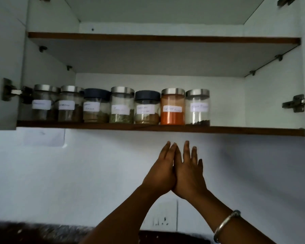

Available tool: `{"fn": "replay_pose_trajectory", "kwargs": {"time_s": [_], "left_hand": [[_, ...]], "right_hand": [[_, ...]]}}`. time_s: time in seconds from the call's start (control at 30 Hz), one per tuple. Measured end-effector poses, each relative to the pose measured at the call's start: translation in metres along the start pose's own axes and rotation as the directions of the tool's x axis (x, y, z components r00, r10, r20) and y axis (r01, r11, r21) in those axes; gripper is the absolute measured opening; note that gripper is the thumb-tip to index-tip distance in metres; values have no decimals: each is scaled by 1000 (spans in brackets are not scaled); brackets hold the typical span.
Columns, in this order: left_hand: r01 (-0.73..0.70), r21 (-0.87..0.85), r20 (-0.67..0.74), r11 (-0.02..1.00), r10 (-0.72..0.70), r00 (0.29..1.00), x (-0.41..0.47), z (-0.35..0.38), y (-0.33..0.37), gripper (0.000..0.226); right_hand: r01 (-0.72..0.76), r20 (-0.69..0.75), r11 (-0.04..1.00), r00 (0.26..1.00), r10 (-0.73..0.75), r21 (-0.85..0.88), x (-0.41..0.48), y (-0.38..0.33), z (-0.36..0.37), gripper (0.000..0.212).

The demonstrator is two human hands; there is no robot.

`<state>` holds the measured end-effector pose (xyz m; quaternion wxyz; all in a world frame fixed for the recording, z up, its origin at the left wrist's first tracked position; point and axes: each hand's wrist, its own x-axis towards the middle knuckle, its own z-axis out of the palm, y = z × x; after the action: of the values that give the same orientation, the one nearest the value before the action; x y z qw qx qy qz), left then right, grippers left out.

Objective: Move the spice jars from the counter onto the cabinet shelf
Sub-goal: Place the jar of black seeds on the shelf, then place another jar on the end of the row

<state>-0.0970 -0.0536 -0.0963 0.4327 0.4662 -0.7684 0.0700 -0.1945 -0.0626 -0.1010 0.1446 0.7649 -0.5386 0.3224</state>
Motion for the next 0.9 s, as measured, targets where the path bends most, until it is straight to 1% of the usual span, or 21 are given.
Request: {"fn": "replay_pose_trajectory", "kwargs": {"time_s": [0.1,0.2,0.3,0.37,0.5,0.6,0.67,0.7,0.8,0.9], "left_hand": [[138,-50,133,989,-130,982,-57,-23,-36,73],[265,-23,168,964,-258,951,-111,-54,-72,73],[374,48,214,926,-375,902,-174,-89,-107,71],[436,111,240,893,-450,860,-219,-114,-131,66],[568,188,268,802,-598,756,-311,-162,-170,60],[657,248,252,712,-703,665,-382,-190,-199,60],[689,302,230,659,-752,618,-424,-205,-217,62],[709,321,218,628,-777,590,-443,-212,-225,63],[768,370,180,523,-851,493,-492,-230,-247,64],[818,391,135,421,-906,401,-531,-242,-268,61]], "right_hand": [[112,177,994,978,-111,5,-27,-44,24,91],[146,298,984,939,-169,98,-55,-99,48,84],[171,416,964,876,-243,203,-88,-160,71,74],[223,473,940,820,-323,257,-111,-202,87,69],[307,542,871,689,-481,384,-154,-277,123,59],[315,596,838,594,-540,445,-187,-328,158,52],[294,619,819,543,-567,492,-206,-356,181,47],[288,626,808,518,-584,515,-216,-369,195,48],[295,641,785,457,-617,545,-244,-405,232,62],[238,674,786,411,-613,570,-270,-438,260,73]]}}
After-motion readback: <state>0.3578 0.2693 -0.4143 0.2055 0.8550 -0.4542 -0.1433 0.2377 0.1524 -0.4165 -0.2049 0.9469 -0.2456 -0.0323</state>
